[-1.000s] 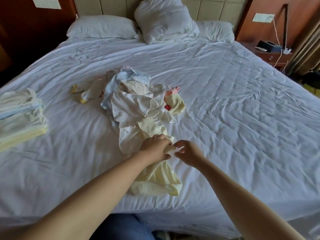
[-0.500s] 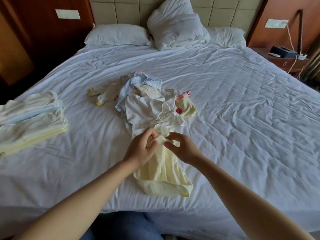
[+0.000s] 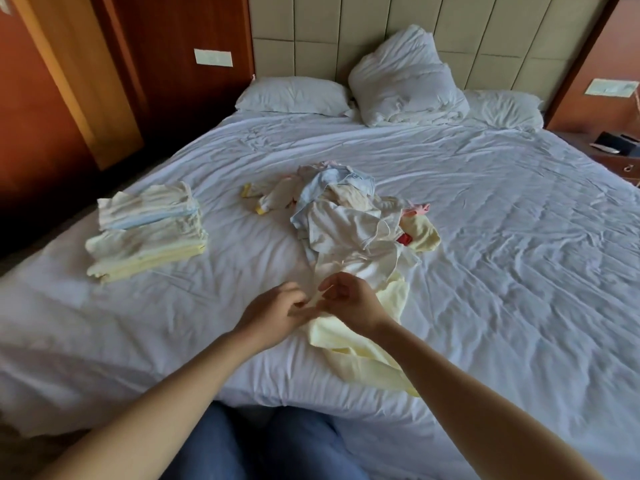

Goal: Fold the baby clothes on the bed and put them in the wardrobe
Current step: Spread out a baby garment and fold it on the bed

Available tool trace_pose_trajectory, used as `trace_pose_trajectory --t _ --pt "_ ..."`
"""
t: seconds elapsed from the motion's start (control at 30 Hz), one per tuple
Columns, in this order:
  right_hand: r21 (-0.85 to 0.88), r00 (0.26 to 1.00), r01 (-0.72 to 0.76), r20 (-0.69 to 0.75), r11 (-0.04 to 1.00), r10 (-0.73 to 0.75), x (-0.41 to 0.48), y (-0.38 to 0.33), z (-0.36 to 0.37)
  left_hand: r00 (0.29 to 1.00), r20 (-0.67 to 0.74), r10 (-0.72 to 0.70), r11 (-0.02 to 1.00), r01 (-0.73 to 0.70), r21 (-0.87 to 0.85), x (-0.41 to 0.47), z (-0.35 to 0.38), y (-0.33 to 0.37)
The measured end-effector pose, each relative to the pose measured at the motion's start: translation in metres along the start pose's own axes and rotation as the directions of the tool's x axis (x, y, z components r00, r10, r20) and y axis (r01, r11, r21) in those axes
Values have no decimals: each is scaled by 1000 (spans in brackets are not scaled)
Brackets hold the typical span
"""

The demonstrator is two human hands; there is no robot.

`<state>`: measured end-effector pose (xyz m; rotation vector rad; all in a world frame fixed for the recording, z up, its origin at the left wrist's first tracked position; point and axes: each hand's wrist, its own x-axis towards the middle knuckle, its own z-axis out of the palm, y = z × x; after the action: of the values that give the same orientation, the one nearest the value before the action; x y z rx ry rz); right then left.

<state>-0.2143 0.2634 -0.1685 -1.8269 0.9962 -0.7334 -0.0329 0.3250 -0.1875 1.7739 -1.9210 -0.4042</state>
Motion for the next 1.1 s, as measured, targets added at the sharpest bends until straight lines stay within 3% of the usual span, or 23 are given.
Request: trace_pose_trajectory --t 0.13,0.3,0.4,0.5,0.63,0.77,0.97,1.1 --pt "5 998 36 -45 999 -35 -1 -6 -7 980 -187 75 973 -113 -199 3 2 8" --pt "-471 996 88 26 878 -86 2 0 -27 908 -413 -72 884 -134 -447 6 -12 26" --pt "-524 996 77 3 848 -89 4 9 -30 858 -488 -161 913 -59 -405 6 -20 19" --pt "-503 998 47 55 863 -22 0 20 -27 882 -458 -108 992 65 -108 -2 -20 -5" --pt "-560 968 -8 203 828 146 -10 41 -23 957 -289 -12 986 58 154 -16 -3 -40" --pt "-601 968 -31 180 799 173 -13 49 -21 976 -215 -30 988 61 140 -17 15 -47" --pt "-615 1000 -20 -17 789 13 3 48 -18 978 -210 -18 992 44 116 -16 24 -48" --pt "-721 993 -25 64 693 102 19 48 -17 976 -215 -31 992 56 113 -18 21 -48"
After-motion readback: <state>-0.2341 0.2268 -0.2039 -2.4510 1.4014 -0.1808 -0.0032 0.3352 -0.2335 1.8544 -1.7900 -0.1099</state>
